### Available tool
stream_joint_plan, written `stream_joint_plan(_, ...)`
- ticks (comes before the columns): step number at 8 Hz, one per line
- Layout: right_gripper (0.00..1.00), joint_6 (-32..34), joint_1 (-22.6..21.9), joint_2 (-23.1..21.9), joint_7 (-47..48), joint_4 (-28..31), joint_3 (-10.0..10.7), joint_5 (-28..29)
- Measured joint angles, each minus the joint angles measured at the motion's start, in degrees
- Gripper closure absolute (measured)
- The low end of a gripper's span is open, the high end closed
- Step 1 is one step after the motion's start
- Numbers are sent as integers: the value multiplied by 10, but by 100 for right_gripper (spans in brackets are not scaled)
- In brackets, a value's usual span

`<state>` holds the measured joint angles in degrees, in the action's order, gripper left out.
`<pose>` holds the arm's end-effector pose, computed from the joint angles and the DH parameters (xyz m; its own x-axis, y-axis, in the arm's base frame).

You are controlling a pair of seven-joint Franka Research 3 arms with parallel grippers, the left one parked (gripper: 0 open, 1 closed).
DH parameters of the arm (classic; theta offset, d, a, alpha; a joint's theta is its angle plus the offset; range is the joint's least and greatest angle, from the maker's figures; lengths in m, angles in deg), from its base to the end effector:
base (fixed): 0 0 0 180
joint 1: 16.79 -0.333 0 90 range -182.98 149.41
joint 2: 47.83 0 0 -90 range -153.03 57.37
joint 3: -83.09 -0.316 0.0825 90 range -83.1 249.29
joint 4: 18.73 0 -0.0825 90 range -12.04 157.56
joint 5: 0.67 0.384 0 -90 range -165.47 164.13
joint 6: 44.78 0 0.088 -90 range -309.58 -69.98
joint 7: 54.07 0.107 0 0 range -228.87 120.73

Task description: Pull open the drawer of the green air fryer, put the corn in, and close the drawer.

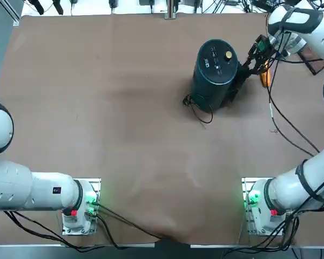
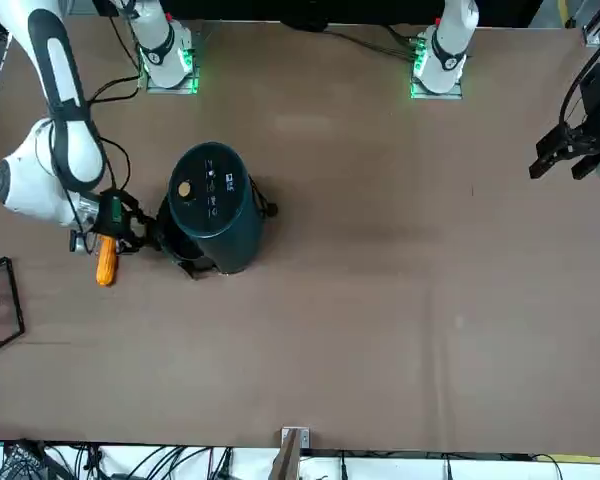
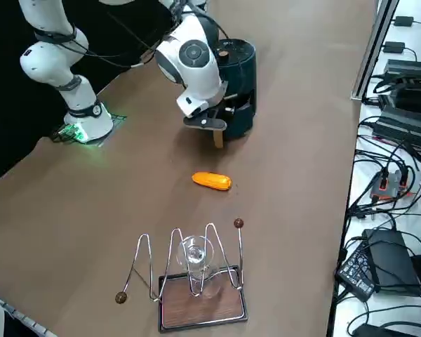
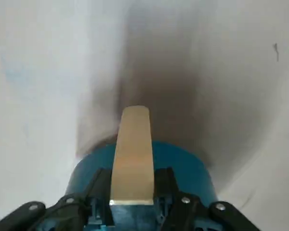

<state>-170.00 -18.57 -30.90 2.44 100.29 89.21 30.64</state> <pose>0.5675 -0.0231 0.2752 0.1342 -0.9028 -0.4085 -0.9884 -0.1514 0.0099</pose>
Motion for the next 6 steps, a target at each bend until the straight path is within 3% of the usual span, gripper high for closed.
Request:
stream_joint_plan(5, 49, 0, 18, 0, -7, -5, 0, -14)
stream_joint_plan(6, 34, 0, 18, 1, -8, -5, 0, -15)
